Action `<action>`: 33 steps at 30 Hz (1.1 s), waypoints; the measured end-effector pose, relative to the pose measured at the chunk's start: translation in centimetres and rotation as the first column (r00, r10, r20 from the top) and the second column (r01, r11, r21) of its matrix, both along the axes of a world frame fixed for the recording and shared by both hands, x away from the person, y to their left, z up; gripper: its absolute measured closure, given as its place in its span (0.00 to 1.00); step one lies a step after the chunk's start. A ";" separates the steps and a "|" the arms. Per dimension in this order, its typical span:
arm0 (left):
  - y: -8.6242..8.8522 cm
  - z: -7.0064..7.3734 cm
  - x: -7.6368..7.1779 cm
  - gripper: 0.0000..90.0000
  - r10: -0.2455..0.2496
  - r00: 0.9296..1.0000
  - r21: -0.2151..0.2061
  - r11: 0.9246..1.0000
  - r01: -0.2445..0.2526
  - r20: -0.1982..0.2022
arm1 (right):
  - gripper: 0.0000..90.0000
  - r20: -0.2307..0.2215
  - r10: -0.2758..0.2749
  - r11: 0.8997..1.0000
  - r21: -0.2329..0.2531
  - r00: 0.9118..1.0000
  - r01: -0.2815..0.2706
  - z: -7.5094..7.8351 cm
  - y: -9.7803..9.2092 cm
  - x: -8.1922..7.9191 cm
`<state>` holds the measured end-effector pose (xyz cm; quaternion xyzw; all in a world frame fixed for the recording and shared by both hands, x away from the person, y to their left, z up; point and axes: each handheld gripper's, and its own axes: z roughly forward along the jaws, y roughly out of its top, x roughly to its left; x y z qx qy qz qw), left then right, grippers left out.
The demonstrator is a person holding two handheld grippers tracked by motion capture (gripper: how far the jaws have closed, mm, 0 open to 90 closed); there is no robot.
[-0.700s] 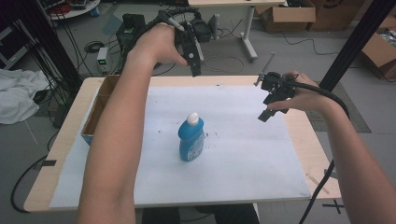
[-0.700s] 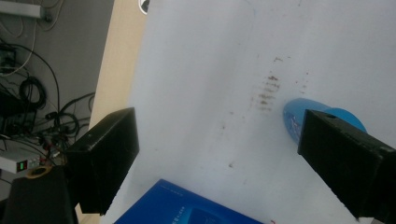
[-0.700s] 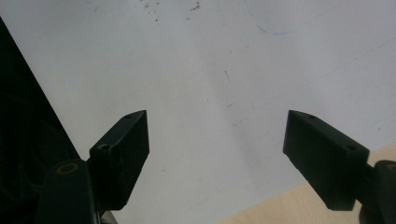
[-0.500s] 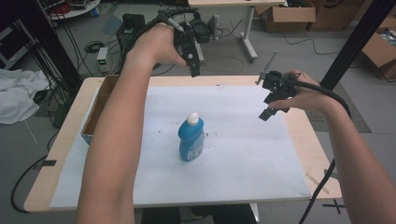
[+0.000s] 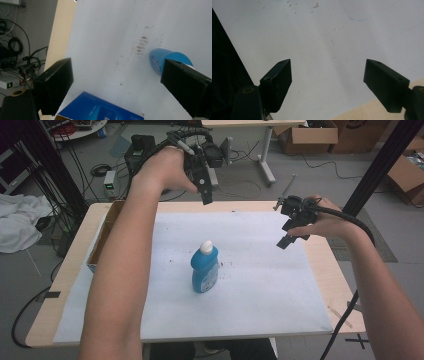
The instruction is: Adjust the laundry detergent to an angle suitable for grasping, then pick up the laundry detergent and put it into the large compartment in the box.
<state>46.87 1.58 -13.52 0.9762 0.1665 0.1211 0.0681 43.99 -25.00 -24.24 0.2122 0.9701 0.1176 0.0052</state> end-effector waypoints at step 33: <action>-0.8 -0.6 -2.9 0.14 0.039 0.998 0.002 0.999 -0.039 -0.046 | 0.25 0.007 -0.016 1.000 0.006 1.000 0.016 -0.2 -0.5 -0.2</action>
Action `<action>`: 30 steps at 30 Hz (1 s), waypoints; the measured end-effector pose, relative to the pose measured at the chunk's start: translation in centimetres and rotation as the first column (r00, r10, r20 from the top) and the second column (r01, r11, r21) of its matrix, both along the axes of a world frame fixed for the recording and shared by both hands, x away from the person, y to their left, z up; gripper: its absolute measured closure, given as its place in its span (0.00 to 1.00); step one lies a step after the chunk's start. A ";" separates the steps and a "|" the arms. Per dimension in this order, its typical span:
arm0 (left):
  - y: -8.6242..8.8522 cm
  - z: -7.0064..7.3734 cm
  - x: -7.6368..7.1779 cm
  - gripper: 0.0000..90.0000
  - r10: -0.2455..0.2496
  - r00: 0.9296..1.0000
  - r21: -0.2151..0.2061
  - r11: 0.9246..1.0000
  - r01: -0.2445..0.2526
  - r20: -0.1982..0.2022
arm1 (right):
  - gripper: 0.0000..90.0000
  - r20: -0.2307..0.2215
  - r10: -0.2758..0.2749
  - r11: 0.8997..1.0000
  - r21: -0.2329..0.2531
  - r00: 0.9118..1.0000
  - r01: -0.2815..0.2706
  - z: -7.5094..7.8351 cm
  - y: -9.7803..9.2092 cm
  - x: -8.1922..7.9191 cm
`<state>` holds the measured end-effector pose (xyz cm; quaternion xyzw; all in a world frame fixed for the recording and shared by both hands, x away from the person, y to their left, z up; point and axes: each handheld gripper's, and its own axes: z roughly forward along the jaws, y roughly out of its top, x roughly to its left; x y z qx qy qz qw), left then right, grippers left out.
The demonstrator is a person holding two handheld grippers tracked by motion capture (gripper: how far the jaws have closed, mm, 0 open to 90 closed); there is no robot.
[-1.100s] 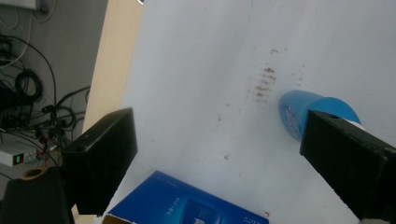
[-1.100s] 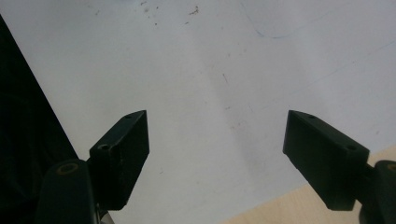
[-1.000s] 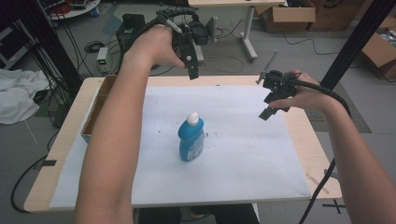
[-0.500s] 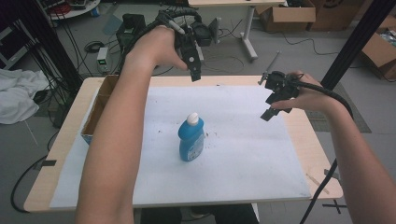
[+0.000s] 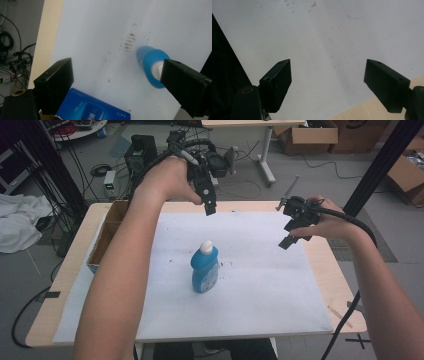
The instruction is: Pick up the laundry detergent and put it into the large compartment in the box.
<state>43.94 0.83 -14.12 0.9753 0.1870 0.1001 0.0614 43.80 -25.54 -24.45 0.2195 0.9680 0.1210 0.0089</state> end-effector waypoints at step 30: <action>-1.4 -4.4 -3.7 0.15 0.120 0.991 0.006 0.993 -0.120 -0.050 | 0.25 0.012 -0.002 1.000 0.013 1.000 0.002 -0.4 0.0 -0.7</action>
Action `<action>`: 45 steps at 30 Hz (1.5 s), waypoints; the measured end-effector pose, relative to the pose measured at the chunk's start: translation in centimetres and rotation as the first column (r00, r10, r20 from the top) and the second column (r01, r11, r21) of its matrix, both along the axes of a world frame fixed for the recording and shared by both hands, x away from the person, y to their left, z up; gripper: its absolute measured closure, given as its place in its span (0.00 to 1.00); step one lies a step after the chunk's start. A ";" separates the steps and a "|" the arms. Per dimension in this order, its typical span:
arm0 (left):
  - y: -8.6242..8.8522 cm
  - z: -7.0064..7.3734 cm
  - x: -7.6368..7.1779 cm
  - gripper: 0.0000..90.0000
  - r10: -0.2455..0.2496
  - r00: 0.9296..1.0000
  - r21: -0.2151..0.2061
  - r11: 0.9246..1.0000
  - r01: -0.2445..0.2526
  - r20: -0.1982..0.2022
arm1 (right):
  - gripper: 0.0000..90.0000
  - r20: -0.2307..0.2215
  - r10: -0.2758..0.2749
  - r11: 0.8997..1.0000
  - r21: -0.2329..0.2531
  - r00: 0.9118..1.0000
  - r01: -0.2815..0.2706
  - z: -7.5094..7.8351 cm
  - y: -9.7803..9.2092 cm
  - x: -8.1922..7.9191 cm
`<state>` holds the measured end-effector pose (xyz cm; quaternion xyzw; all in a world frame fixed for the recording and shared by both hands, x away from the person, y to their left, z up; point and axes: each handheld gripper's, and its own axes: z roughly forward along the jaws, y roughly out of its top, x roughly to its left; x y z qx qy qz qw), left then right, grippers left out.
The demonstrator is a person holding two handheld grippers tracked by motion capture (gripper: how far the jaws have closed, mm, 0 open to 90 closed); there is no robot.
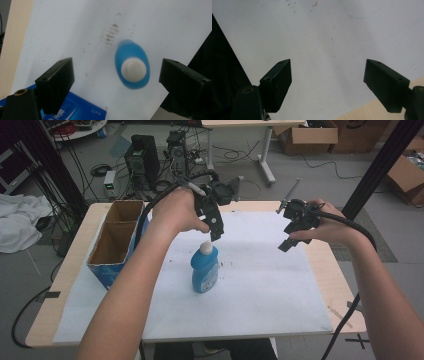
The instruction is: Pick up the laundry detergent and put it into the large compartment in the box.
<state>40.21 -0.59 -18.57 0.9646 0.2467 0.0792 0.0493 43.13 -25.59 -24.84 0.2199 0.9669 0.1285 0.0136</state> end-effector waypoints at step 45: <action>-0.2 -8.6 -0.7 0.15 0.154 0.985 0.028 0.988 -0.153 -0.070 | 0.25 -0.001 0.010 1.000 -0.002 1.000 -0.010 -0.4 0.3 -0.3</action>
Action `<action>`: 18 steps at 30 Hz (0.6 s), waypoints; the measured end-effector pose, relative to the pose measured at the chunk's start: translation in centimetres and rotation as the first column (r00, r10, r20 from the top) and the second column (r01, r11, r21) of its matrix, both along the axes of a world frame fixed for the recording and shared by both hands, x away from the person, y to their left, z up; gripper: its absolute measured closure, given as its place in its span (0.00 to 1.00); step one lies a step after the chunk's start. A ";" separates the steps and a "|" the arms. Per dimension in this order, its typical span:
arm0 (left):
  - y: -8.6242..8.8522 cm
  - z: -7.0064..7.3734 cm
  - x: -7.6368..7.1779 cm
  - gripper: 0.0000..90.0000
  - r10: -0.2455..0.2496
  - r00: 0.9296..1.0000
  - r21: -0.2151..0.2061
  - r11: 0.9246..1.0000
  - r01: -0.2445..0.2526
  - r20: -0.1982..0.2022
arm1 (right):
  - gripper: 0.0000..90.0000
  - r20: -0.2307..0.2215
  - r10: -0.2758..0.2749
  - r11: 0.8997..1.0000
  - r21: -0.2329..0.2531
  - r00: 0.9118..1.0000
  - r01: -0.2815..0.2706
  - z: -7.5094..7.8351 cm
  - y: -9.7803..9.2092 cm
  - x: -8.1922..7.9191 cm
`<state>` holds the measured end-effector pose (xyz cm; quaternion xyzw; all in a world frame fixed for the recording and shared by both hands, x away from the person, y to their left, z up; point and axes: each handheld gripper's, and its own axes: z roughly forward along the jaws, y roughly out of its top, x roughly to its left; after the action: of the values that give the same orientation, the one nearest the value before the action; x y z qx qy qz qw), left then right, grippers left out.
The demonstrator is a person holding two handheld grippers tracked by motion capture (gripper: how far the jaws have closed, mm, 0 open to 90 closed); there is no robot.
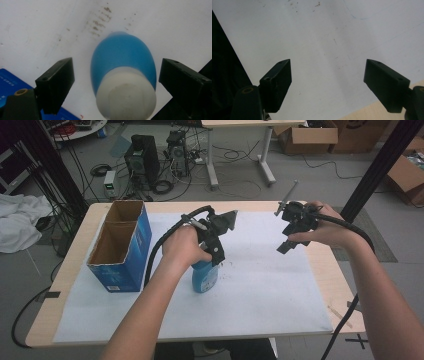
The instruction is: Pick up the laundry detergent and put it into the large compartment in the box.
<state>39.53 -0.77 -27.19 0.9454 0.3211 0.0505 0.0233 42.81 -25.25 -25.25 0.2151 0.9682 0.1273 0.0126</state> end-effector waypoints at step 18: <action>-0.1 -1.2 0.0 0.17 0.026 1.000 0.018 0.999 -0.026 0.011 | 0.25 -0.002 0.004 1.000 0.001 1.000 -0.004 -0.2 -0.1 -0.1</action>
<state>39.52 -0.92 -28.36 0.9410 0.3329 0.0590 0.0160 42.75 -25.40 -25.43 0.2132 0.9686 0.1275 0.0110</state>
